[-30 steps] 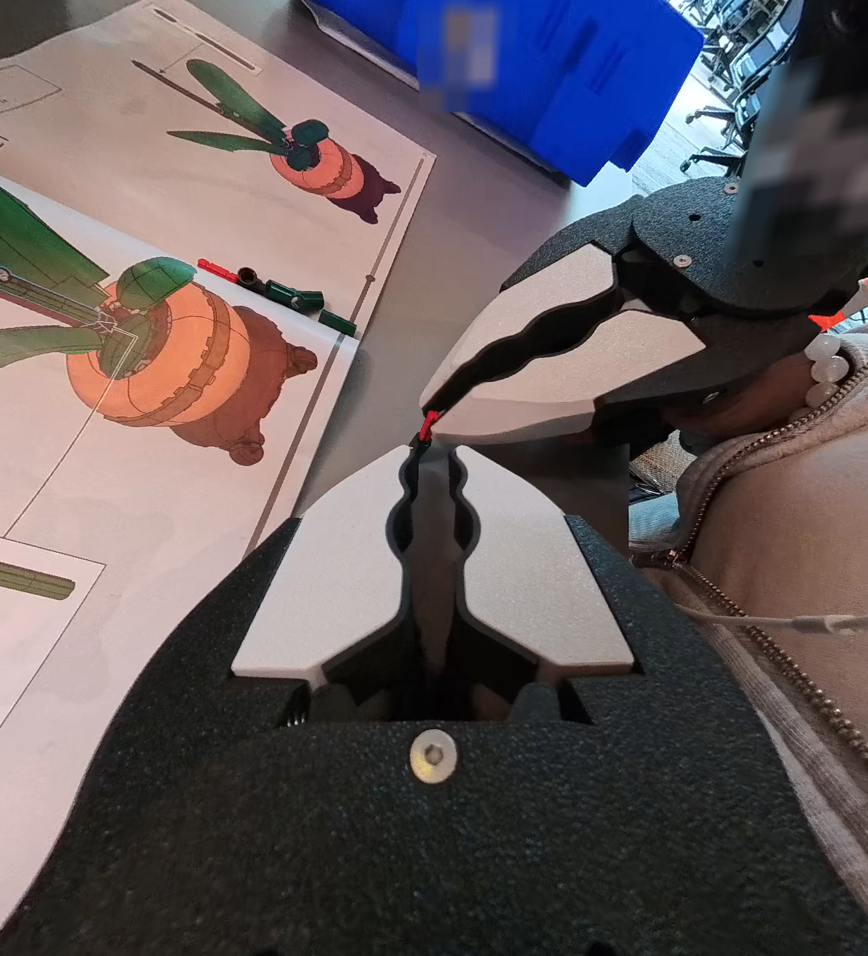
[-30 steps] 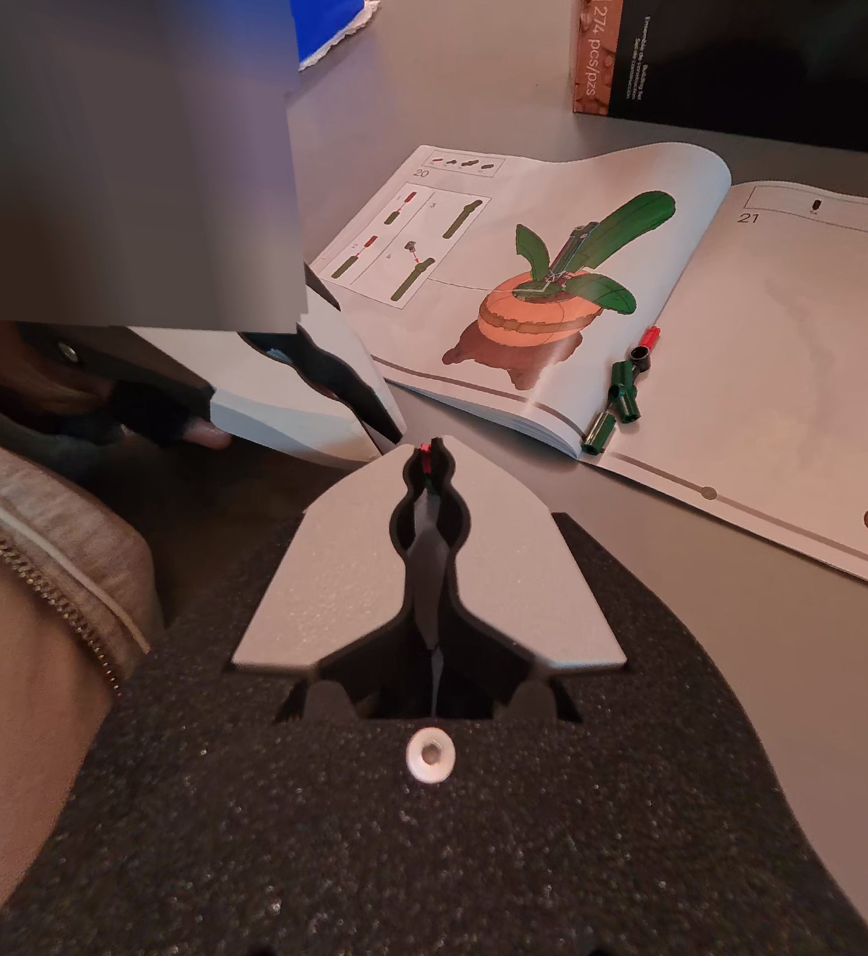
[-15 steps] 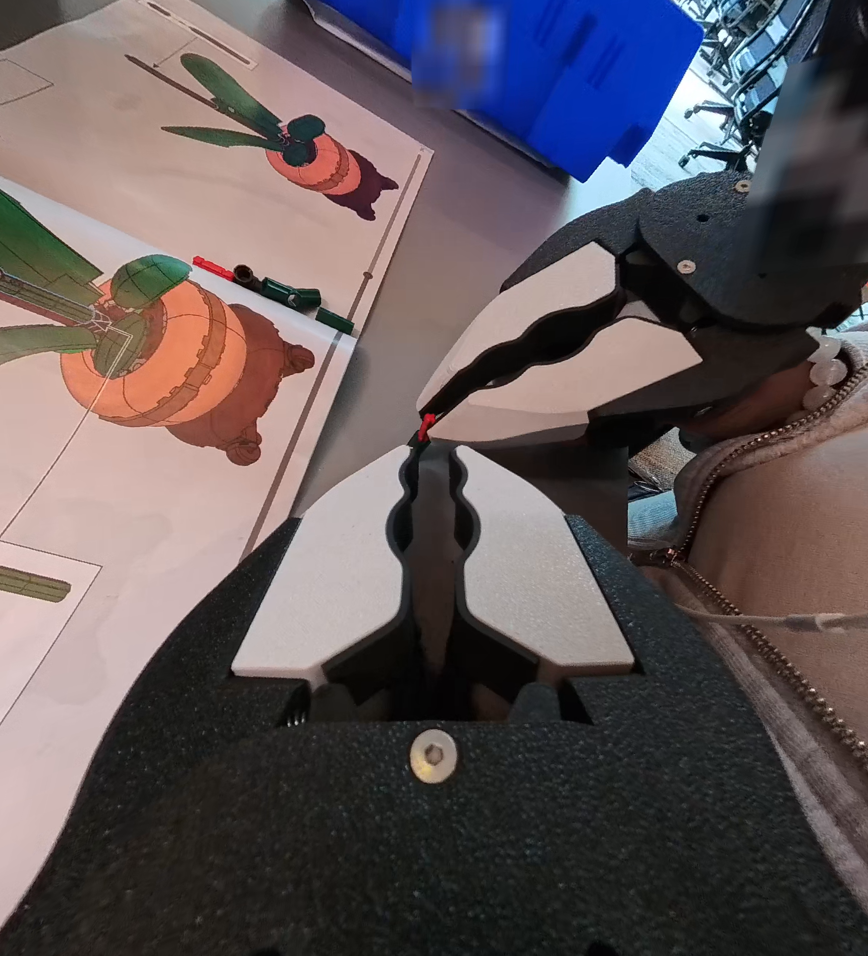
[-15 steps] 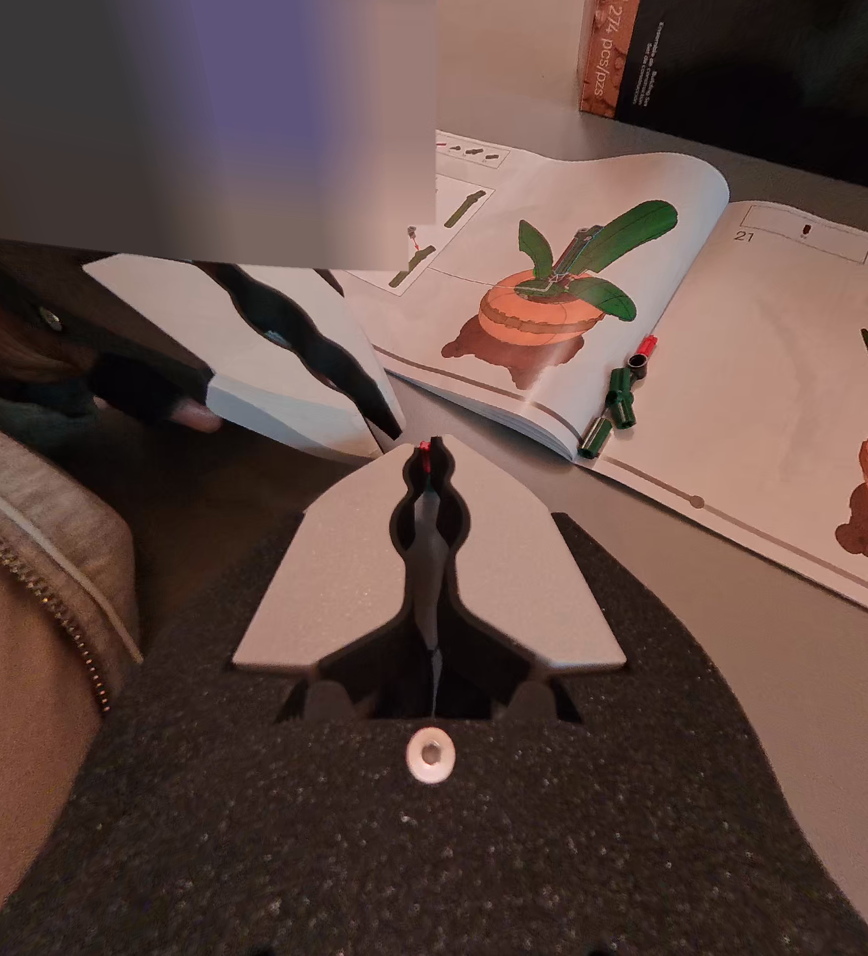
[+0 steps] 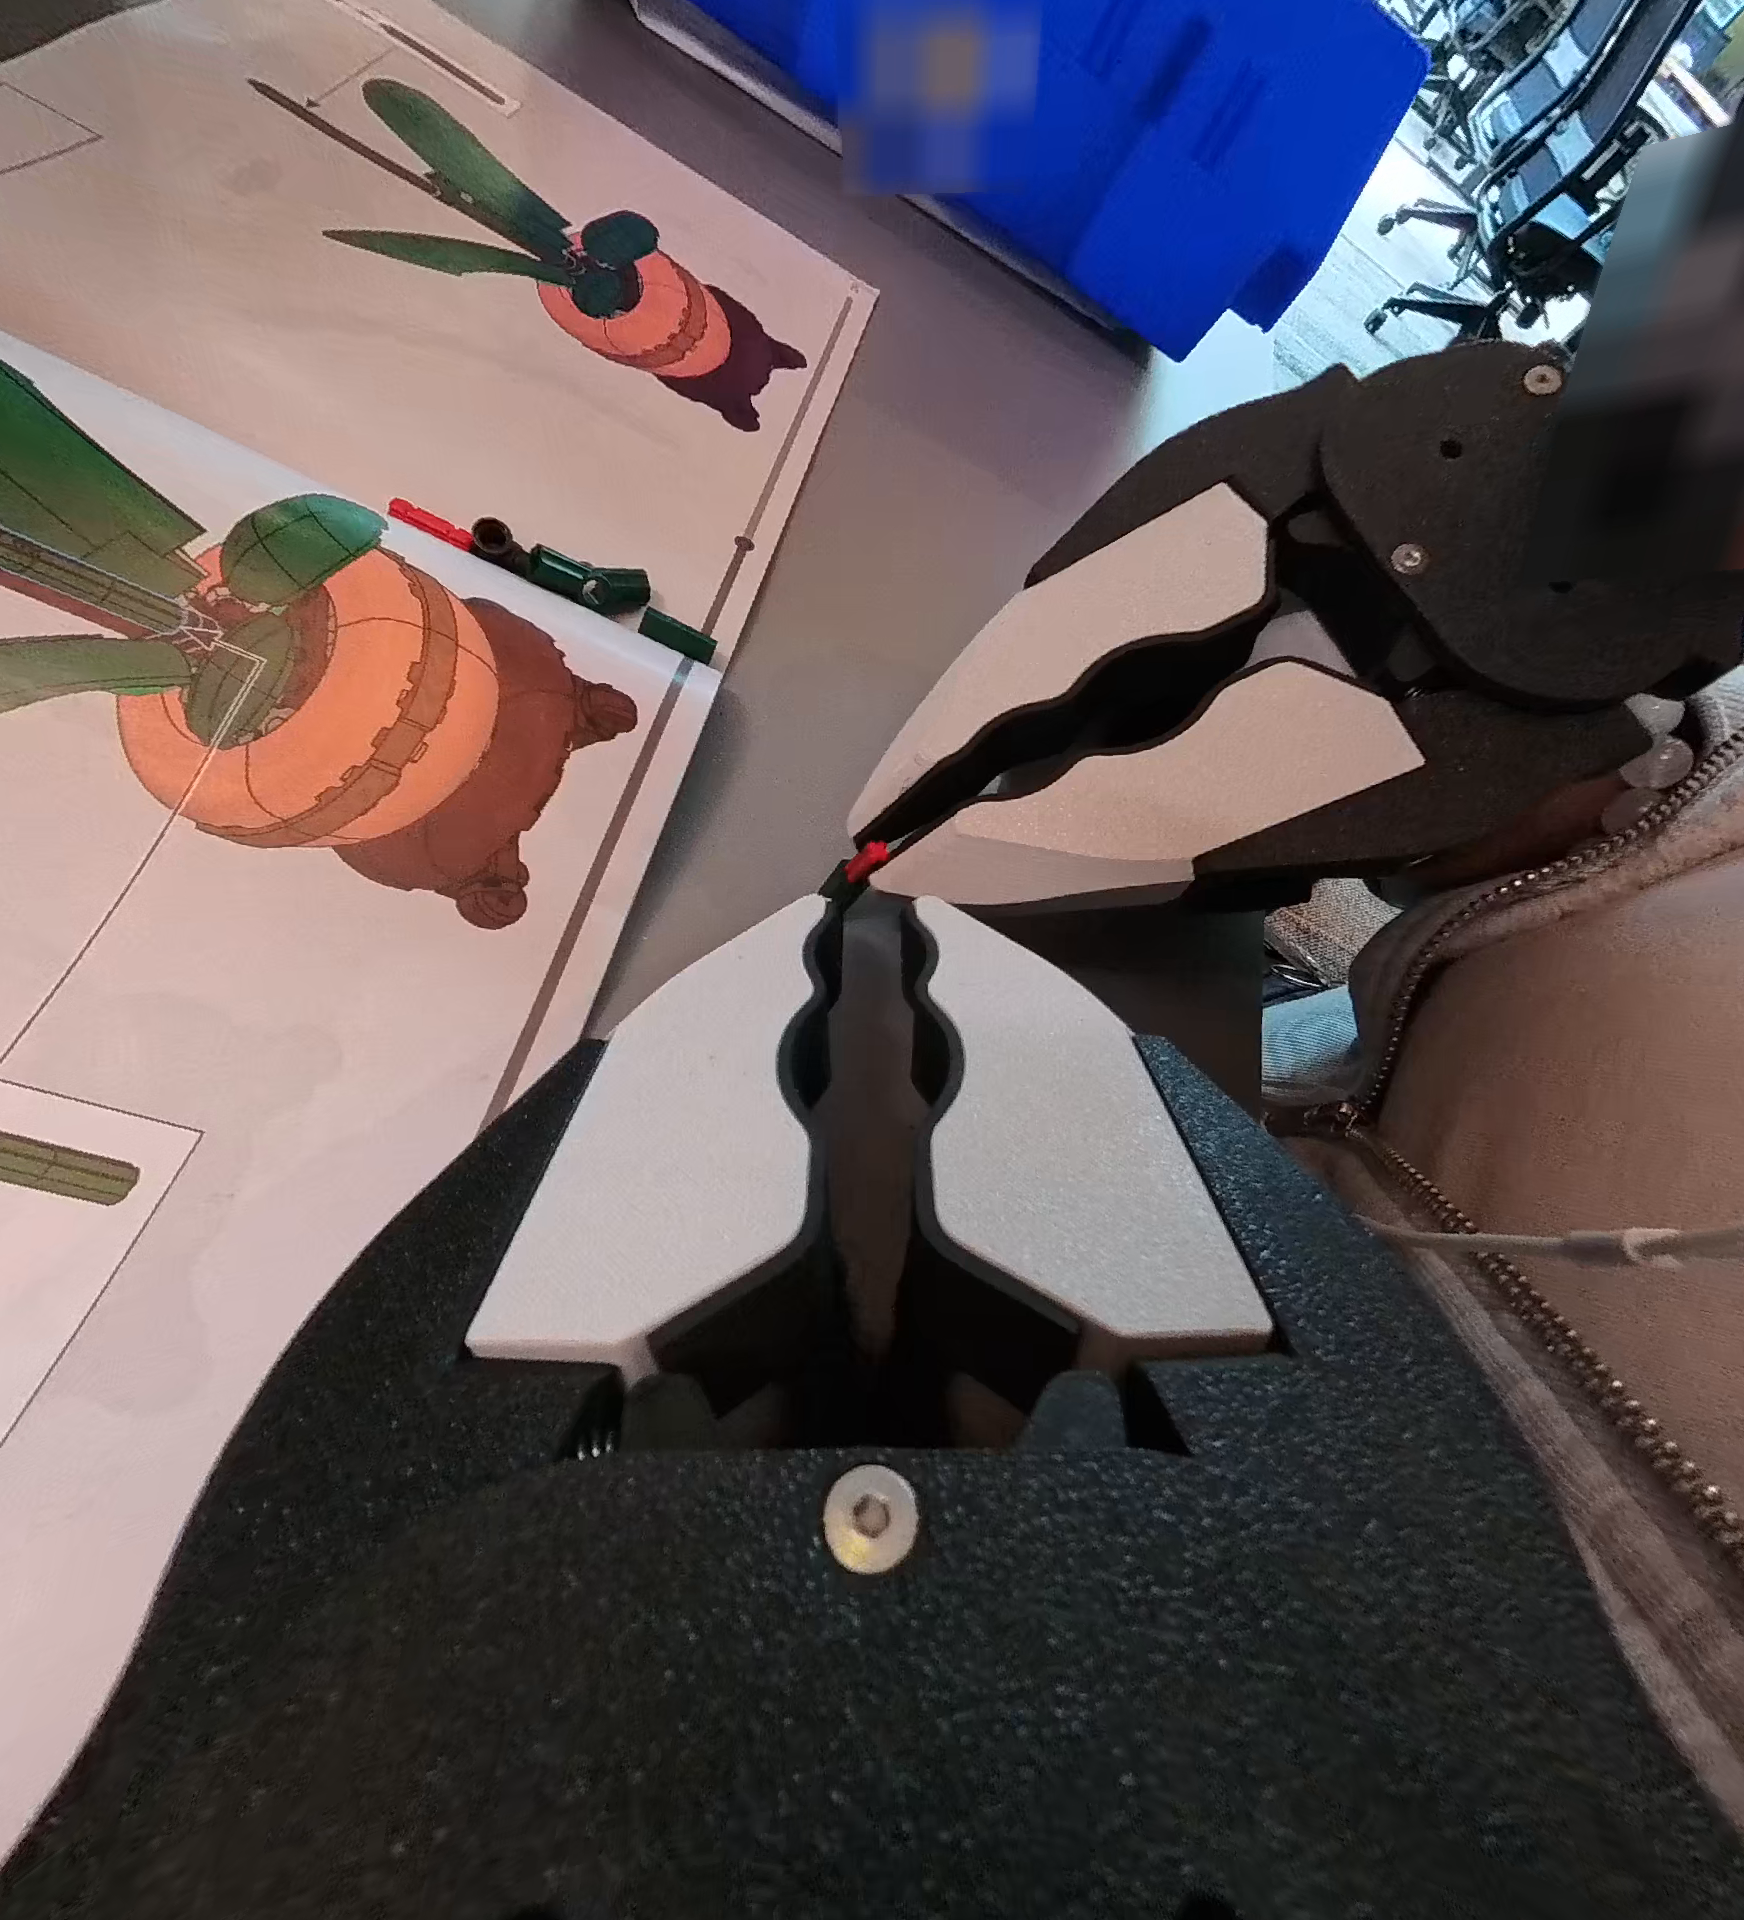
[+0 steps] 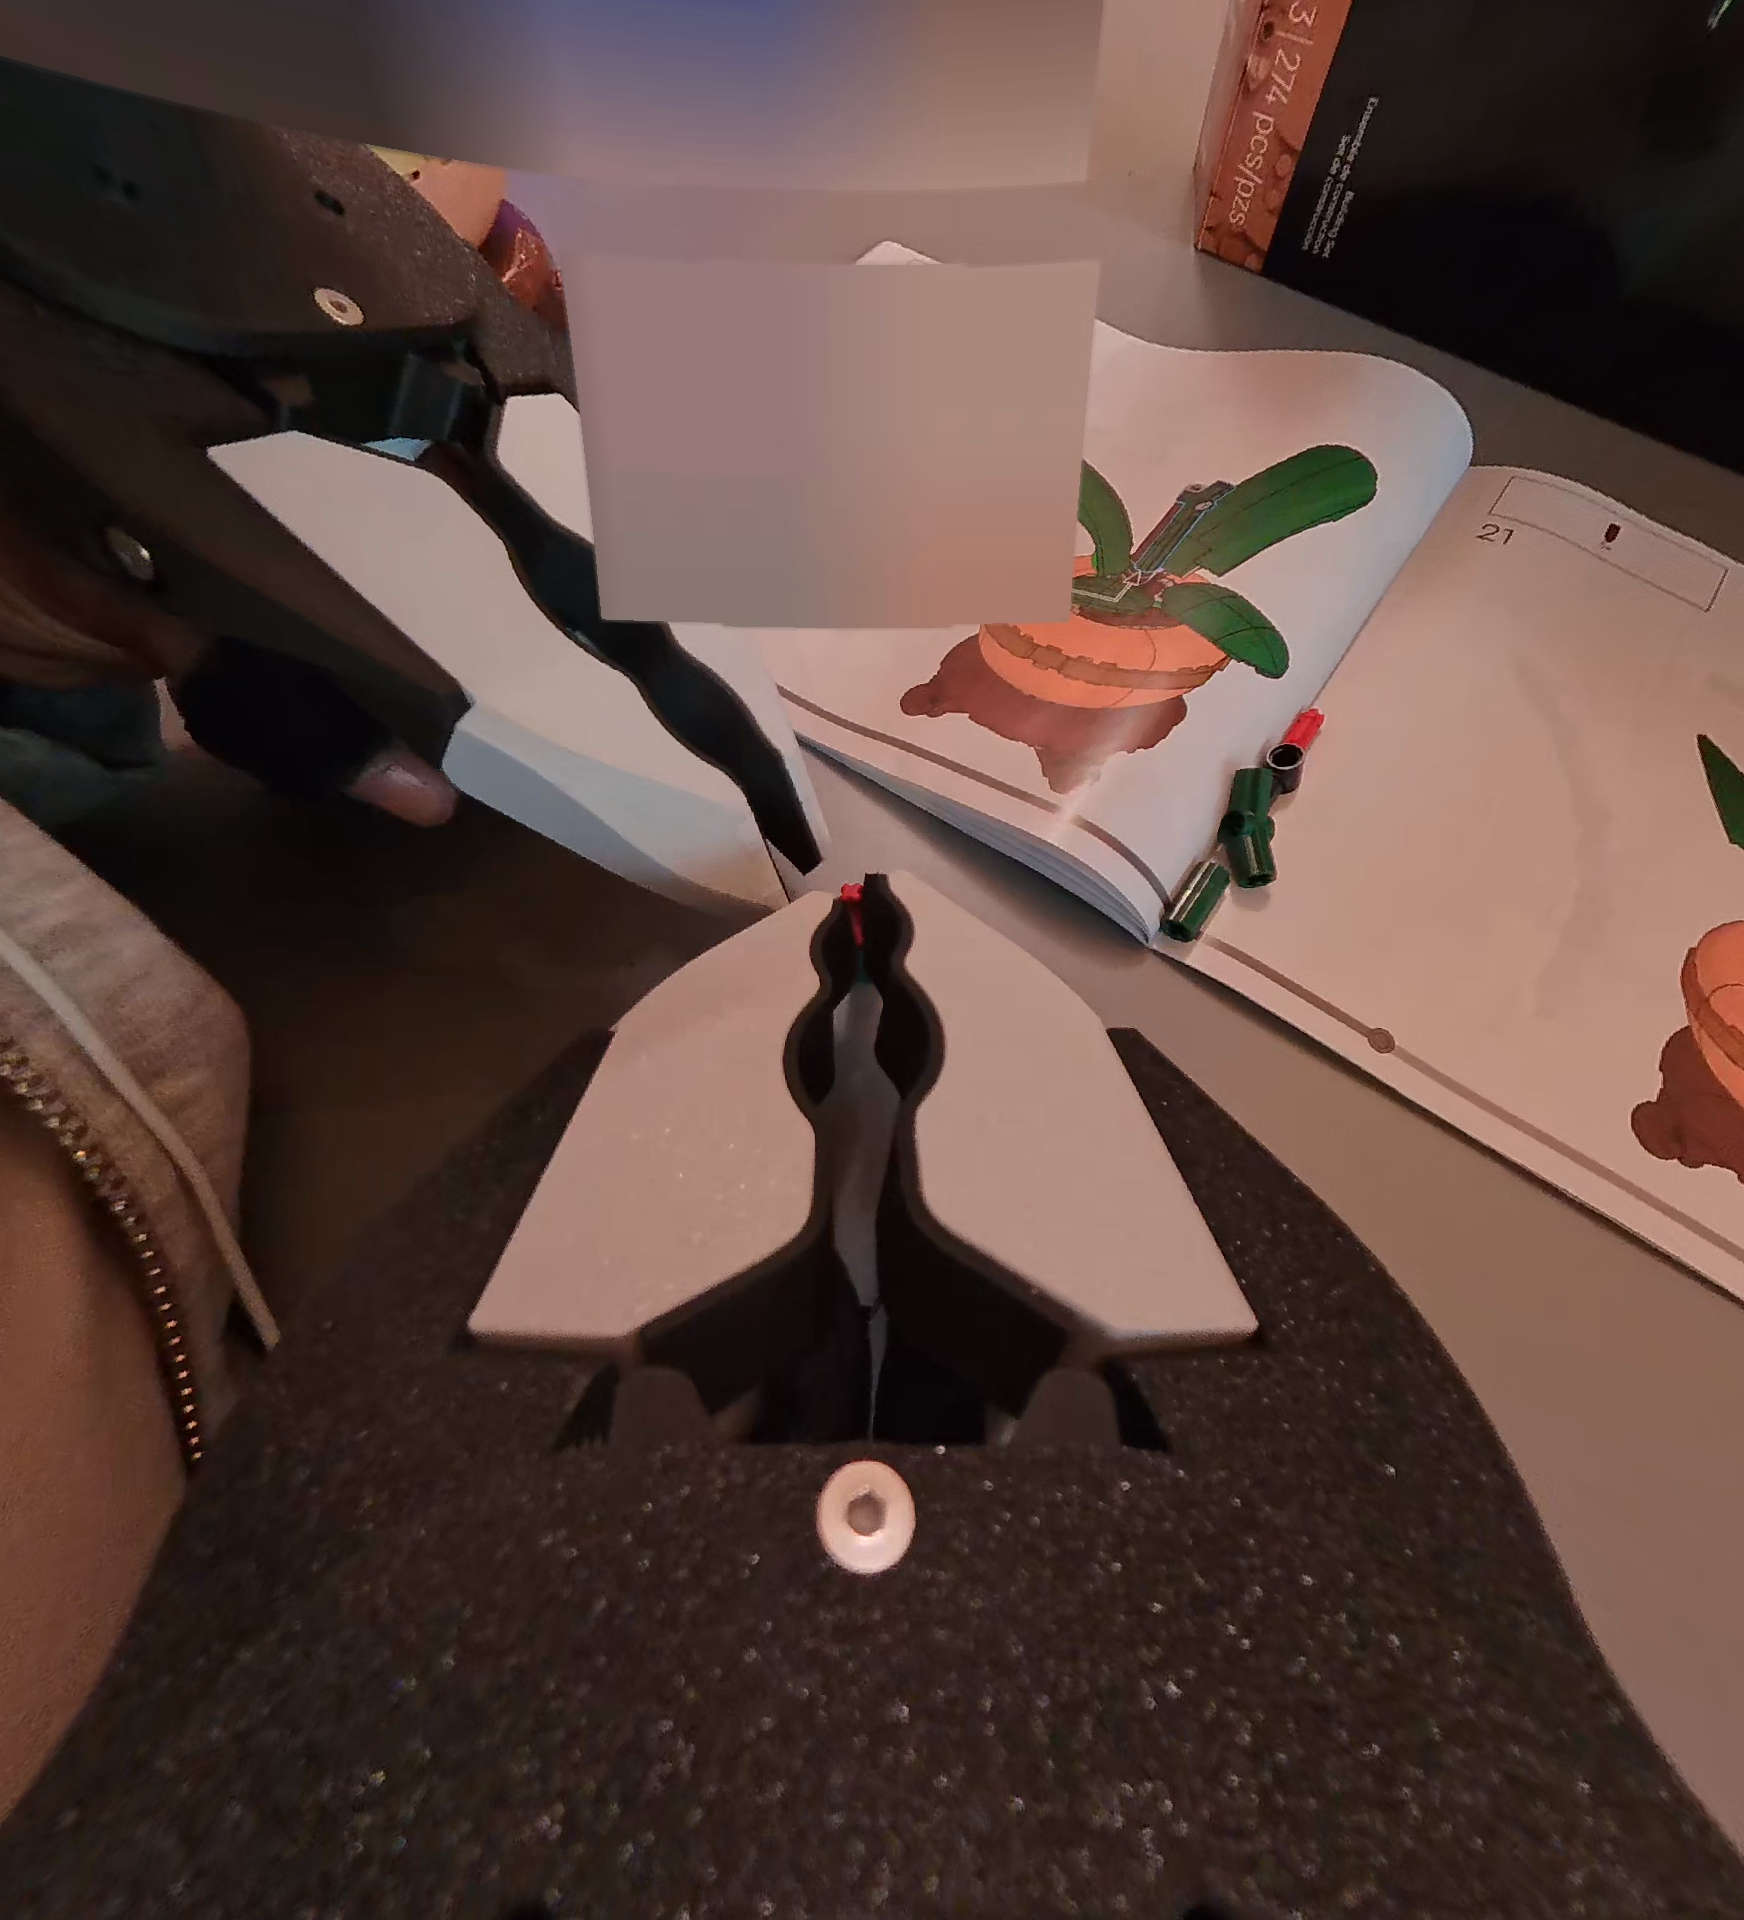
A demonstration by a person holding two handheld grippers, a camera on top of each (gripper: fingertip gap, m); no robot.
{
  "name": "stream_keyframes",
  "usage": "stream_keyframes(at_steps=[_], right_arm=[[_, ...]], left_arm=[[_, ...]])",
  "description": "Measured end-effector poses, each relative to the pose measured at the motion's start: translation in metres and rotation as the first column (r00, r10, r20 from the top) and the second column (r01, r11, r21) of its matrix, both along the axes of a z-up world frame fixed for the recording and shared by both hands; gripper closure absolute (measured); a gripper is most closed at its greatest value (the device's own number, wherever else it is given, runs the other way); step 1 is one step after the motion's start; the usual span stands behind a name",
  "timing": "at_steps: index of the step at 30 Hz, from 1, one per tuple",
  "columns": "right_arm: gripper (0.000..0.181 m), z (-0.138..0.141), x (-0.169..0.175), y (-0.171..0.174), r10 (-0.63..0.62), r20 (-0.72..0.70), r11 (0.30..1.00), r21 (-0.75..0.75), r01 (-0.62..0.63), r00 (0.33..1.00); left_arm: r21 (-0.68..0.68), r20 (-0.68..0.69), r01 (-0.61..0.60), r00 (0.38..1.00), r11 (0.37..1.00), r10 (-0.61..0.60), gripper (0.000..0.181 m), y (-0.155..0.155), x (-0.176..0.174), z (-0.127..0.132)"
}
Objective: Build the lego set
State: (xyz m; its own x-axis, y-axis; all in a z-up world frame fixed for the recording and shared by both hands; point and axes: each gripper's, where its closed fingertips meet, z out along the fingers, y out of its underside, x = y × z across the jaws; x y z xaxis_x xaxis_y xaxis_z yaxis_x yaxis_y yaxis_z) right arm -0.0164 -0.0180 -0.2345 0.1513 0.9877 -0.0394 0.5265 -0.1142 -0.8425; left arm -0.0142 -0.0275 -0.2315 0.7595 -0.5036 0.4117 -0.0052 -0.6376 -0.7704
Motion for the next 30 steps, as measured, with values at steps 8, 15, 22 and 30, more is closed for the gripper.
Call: stream_keyframes(at_steps=[8,15,22,30], right_arm=[[0.179,0.000,0.002,0.000,-0.011,-0.015,0.996,-0.085,0.009,1.000],[0.179,0.000,0.001,-0.001,-0.012,-0.041,0.972,-0.236,0.002,0.999],[0.179,-0.001,0.002,0.000,0.004,-0.016,0.989,-0.147,-0.006,1.000],[0.179,-0.004,0.003,0.000,0.018,0.012,0.997,-0.074,-0.017,1.000]], left_arm=[[-0.006,0.007,-0.004,1.000,1.000,0.004,0.172,0.000,-0.001,0.000],[-0.025,-0.017,0.012,1.000,1.000,-0.012,0.173,-0.001,0.001,-0.004],[-0.049,-0.033,0.012,0.999,0.999,-0.013,0.175,0.000,0.002,-0.008],[-0.060,-0.077,-0.002,0.997,0.998,-0.002,0.177,0.002,0.000,-0.013]])
